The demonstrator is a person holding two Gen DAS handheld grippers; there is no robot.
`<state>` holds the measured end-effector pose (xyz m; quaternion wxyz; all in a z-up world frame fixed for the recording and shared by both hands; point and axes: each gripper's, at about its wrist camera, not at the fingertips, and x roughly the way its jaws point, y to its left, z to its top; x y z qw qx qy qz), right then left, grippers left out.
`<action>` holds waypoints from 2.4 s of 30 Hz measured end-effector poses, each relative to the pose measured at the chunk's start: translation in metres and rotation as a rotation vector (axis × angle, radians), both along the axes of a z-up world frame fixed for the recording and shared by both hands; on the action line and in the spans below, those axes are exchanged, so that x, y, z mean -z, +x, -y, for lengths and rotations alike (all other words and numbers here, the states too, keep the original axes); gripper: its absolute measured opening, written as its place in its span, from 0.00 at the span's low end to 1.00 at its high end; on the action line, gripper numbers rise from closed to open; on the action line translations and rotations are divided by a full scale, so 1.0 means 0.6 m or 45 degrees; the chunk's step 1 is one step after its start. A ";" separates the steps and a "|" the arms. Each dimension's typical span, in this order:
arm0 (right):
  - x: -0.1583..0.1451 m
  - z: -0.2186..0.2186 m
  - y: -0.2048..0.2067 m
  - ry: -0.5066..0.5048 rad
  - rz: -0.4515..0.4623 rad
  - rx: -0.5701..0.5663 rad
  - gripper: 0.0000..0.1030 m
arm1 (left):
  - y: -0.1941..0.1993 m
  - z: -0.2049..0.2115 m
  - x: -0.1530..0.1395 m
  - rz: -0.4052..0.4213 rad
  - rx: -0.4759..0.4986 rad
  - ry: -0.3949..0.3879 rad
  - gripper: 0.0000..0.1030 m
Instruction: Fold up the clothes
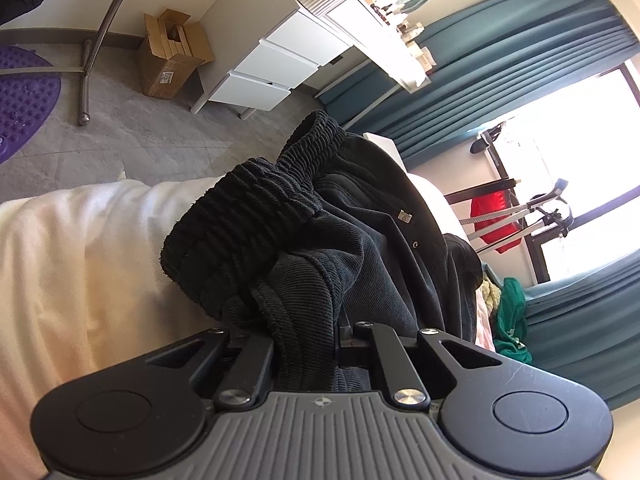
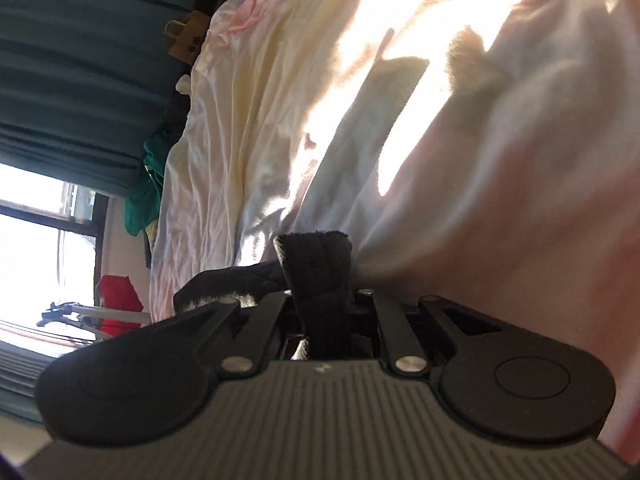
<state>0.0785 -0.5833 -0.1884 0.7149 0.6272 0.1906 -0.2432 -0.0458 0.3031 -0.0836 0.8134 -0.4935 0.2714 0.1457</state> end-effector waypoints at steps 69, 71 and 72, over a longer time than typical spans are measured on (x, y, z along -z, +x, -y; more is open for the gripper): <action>-0.057 -0.167 -0.023 -0.283 -0.279 0.392 0.73 | 0.555 1.141 0.049 0.156 1.893 0.510 0.94; -0.051 -0.164 -0.020 -0.295 -0.275 0.408 0.73 | 0.577 1.202 0.071 0.115 1.952 0.491 0.94; -0.049 -0.162 -0.019 -0.300 -0.274 0.416 0.73 | 0.586 1.227 0.082 0.090 1.992 0.459 0.92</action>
